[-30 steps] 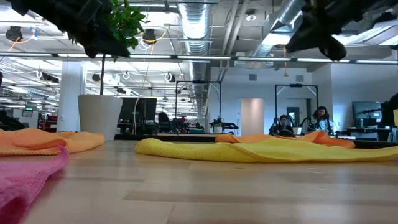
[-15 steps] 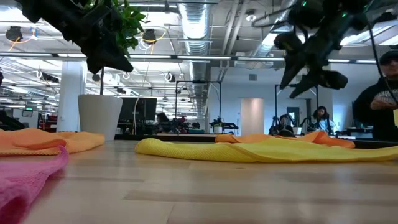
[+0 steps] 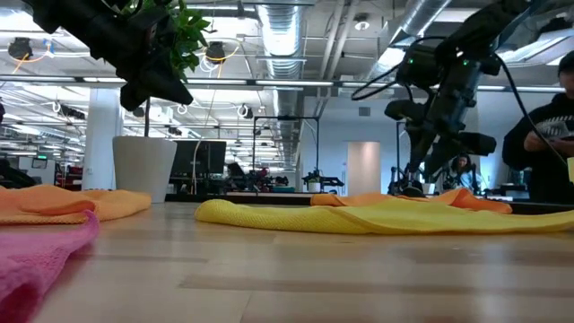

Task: Fold microfiber towels
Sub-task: Fold the yellow cloth

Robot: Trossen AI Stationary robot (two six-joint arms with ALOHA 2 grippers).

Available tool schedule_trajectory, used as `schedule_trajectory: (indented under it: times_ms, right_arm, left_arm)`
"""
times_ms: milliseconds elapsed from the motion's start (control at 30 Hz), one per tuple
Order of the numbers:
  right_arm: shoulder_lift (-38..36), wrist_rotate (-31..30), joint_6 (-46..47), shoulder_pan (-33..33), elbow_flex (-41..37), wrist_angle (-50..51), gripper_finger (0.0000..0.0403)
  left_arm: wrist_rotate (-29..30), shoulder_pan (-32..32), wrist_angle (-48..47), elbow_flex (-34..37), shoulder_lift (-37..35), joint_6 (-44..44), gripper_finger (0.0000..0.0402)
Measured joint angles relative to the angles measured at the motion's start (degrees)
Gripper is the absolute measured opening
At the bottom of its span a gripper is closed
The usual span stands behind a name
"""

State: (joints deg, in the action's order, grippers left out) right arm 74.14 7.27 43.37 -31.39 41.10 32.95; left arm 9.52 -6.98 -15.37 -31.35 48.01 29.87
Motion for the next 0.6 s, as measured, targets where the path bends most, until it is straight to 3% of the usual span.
schedule_trajectory:
  times_ms: [300,600]
  right_arm:
    - [6.7,-0.5,-3.3,-2.8,0.0,-3.3,0.0141]
    - [11.1,0.4,-5.8,-4.8,0.0,-7.6,0.0139]
  left_arm:
    - [4.5,0.0,0.0,0.0,0.0,2.2,0.0]
    - [4.7,0.0,0.0,0.0,0.0,2.2,0.0]
